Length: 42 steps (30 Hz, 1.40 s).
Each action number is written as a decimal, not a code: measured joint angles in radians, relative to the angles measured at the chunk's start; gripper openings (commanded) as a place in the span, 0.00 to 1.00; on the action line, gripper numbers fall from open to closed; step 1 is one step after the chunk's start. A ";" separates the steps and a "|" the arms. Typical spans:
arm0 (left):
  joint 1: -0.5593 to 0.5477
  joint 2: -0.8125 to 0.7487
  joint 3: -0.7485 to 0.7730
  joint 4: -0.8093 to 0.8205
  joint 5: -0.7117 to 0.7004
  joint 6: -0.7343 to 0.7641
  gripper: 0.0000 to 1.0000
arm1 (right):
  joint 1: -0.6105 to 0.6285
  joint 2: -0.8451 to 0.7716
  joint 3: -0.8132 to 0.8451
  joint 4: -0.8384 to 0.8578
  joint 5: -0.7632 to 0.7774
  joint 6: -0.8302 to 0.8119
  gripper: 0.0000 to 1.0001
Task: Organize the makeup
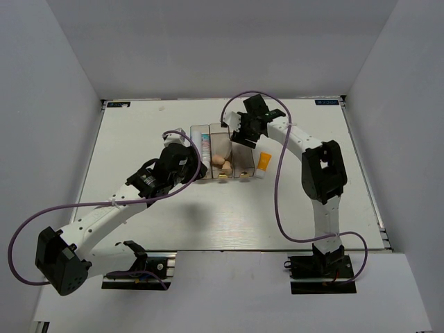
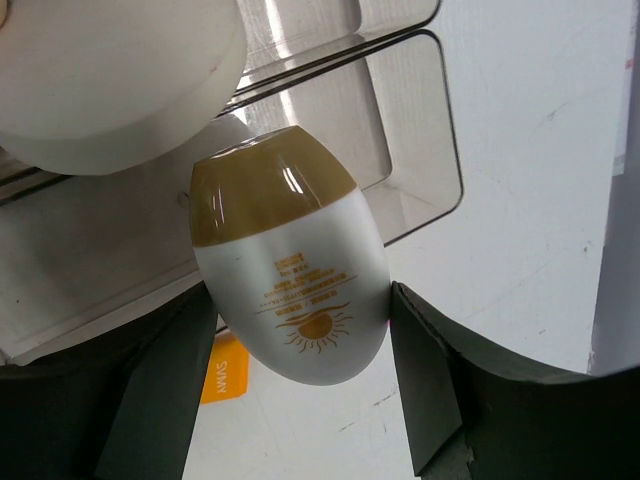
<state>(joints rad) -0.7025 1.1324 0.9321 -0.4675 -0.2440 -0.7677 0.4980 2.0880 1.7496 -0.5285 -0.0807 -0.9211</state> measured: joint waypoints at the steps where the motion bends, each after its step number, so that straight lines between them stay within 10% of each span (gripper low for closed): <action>1: 0.000 0.000 0.000 0.000 0.000 0.000 0.57 | 0.001 0.008 0.001 0.000 0.003 -0.002 0.21; 13: 0.000 -0.002 0.000 0.000 0.000 0.000 0.57 | 0.013 0.026 0.003 -0.006 0.029 -0.006 0.85; 22: 0.000 -0.002 0.000 0.001 0.001 0.001 0.58 | 0.014 0.026 0.003 -0.005 0.021 -0.010 0.87; 28: -0.001 0.011 0.002 0.048 0.061 0.041 0.57 | 0.009 0.008 0.003 -0.006 -0.003 0.023 0.72; 34: -0.011 0.217 0.134 0.170 0.287 0.133 0.39 | -0.056 -0.144 -0.077 0.047 -0.040 0.222 0.00; 42: -0.062 0.525 0.394 0.231 0.475 0.207 0.28 | -0.283 -0.261 -0.151 0.103 -0.051 0.621 0.05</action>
<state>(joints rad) -0.7647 1.6569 1.3266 -0.2363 0.2306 -0.5606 0.2153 1.8275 1.5986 -0.4259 -0.1322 -0.3004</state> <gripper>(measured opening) 0.281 0.013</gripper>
